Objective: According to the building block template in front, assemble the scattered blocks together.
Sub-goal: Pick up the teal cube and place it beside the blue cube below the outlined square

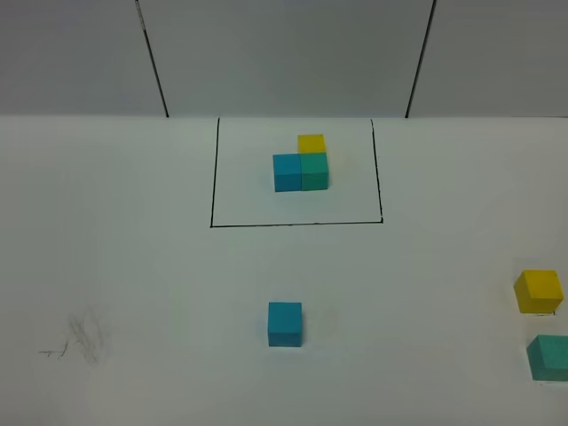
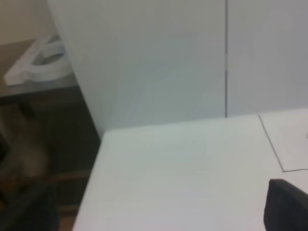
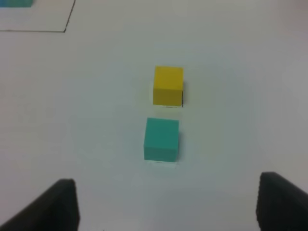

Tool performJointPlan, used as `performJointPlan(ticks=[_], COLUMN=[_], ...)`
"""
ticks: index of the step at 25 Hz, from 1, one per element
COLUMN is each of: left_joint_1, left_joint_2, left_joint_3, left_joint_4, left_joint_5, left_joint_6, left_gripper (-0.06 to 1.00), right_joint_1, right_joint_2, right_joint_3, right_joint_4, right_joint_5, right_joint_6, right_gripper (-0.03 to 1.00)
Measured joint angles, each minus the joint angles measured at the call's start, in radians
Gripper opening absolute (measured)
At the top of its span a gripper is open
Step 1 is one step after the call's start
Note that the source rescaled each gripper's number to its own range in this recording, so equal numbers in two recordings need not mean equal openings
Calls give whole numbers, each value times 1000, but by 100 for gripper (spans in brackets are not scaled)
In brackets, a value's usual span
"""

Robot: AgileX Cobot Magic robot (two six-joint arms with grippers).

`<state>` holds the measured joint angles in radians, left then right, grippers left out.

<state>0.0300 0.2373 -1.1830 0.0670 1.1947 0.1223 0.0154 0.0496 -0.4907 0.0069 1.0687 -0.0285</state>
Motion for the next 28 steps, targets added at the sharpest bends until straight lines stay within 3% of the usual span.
performJointPlan(ticks=[7,12,21,28], left_joint_1=[0,0,0,0], left_joint_2=[-217,-243,-243,-243], left_joint_3=[362,532,663,673], left_joint_4=[-4,-5,-27,-27], left_joint_5=[-24,-79,-132,-127], left_joint_6=[-122,-191,-243,-251], left_gripper=[100,100,99,97], right_joint_1=[0,0,0,0], right_joint_2=[0,0,0,0], right_joint_3=[0,0,0,0], right_joint_4=[0,0,0,0], right_joint_5=[0,0,0,0], right_joint_6=[0,0,0,0], right_gripper=[57,57,57,57])
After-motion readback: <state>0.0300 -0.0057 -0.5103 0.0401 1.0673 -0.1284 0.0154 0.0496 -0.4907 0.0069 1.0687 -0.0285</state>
